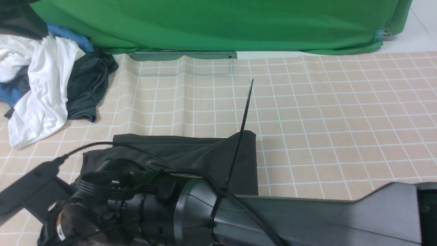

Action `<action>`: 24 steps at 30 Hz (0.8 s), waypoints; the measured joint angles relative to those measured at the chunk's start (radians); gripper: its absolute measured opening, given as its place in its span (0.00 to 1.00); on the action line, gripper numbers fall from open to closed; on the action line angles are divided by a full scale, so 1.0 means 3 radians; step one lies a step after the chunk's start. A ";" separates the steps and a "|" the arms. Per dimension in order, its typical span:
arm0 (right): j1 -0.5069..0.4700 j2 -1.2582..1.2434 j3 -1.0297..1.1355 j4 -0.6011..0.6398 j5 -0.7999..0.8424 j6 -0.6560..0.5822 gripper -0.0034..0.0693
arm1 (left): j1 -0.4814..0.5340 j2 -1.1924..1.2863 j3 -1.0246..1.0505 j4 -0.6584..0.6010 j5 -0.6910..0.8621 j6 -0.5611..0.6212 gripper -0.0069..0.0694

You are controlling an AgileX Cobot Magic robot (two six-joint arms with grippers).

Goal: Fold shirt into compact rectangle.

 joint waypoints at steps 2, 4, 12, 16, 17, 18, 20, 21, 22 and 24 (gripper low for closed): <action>-0.0051 -0.0103 -0.0070 -0.0079 0.0254 -0.0069 0.08 | 0.0000 0.0000 0.0000 0.0000 0.0000 0.0000 0.11; -0.0124 -0.0227 -0.0104 -0.0186 0.0523 -0.0122 0.08 | 0.0000 0.0000 0.0000 0.0000 -0.0003 0.0000 0.11; -0.0666 -0.1104 -0.0086 -0.0802 0.1734 -0.0272 0.08 | 0.0000 0.0000 0.0000 -0.0003 -0.0007 0.0000 0.11; -0.0889 -0.1799 0.0272 -0.0865 0.1794 -0.0309 0.08 | 0.0000 0.0000 0.0000 -0.0010 -0.0007 0.0000 0.11; -0.0951 -0.2099 0.0434 -0.0883 0.1798 -0.0332 0.08 | 0.0000 0.0000 0.0000 -0.0010 -0.0007 0.0000 0.11; -0.0979 -0.2277 0.0554 -0.0902 0.1805 -0.0358 0.08 | 0.0000 0.0000 0.0000 -0.0010 -0.0007 0.0000 0.11; -0.1015 -0.2696 0.0884 -0.0976 0.1808 -0.0394 0.08 | 0.0000 0.0000 0.0000 -0.0010 -0.0007 0.0000 0.11; -0.1019 -0.2880 0.1027 -0.1025 0.1797 -0.0402 0.08 | 0.0000 0.0000 0.0000 -0.0010 -0.0007 0.0000 0.11; -0.1019 -0.3200 0.1259 -0.1058 0.1731 -0.0405 0.08 | 0.0000 0.0000 0.0000 -0.0010 -0.0007 0.0001 0.11; -0.1019 -0.3456 0.1504 -0.1069 0.1605 -0.0416 0.08 | 0.0000 0.0000 0.0000 -0.0010 -0.0007 0.0007 0.11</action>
